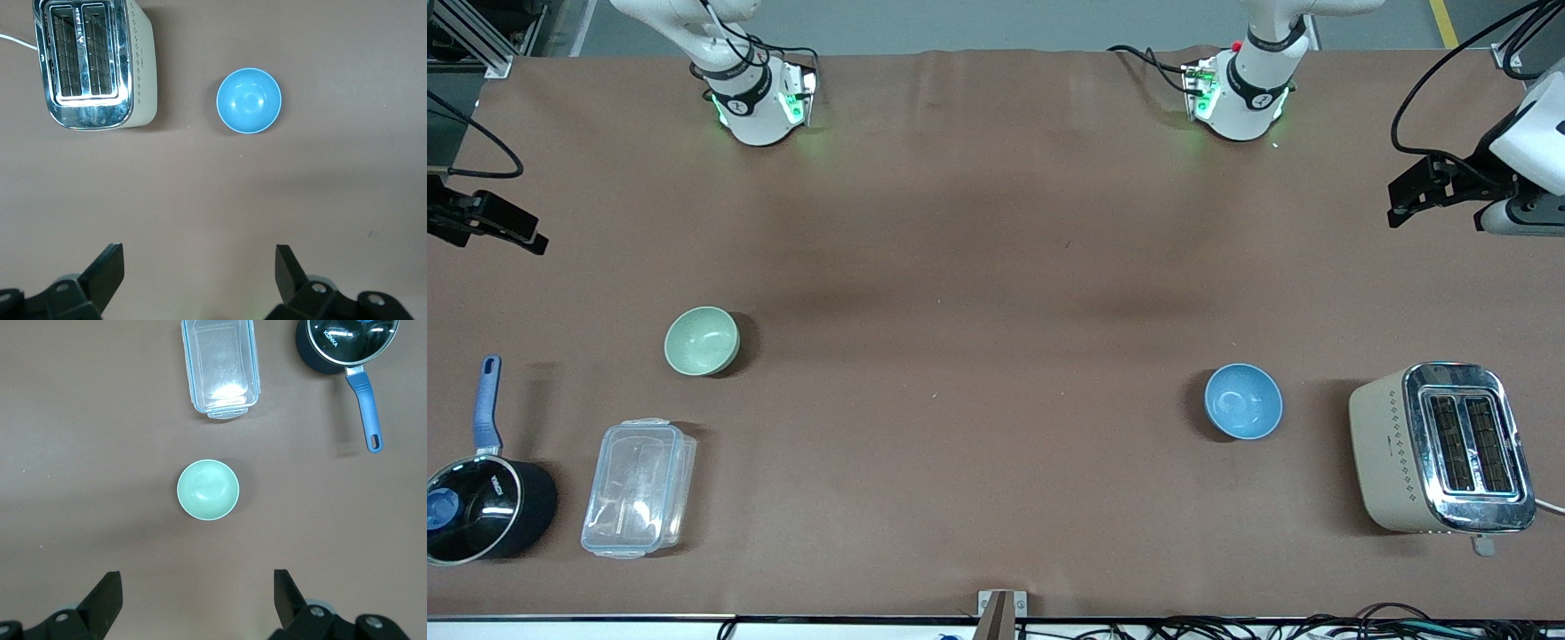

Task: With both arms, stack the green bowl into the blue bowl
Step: 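Reach the right gripper to the green bowl while the left gripper reaches the blue bowl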

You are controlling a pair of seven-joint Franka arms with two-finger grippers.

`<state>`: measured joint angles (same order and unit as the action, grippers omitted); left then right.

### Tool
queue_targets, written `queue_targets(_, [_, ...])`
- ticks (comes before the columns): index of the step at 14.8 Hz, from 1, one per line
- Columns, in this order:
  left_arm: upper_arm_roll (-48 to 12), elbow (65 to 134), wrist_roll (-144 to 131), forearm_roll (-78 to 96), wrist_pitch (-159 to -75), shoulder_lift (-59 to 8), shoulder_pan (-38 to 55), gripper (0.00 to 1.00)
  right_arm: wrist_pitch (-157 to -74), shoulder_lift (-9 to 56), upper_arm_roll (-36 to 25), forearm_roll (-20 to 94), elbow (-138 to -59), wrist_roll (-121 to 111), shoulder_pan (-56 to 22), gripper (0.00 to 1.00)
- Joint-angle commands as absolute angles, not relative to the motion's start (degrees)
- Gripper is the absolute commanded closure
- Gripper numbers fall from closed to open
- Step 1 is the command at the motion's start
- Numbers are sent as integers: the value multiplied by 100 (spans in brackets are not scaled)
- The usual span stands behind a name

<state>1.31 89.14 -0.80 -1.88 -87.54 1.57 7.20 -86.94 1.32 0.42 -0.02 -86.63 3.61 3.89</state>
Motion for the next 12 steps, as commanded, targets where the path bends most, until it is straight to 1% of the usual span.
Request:
queue_targets(1, [176,8780,18,-158,-8675,97,747,0,-8693,-9,44,-44,-8824,308,387,0])
queue_targets(5, [184,8701,35,-158,-8675,-122,738,0,-8702,-9,44,-44,-8824,308,378,0])
queue_targets(7, [185,8710,26,-131,-8893,-508,738,0,-8710,-9,44,-44,-8851,308,378,0])
queue_targets(11, [158,8859,-35,-141,-10288,-1693,817,0,-8719,-9,44,-44,-8851,308,387,0])
queue_targets(12, [150,8972,-44,-141,-10536,-1844,817,0,-8710,-9,44,-44,-8851,308,387,0])
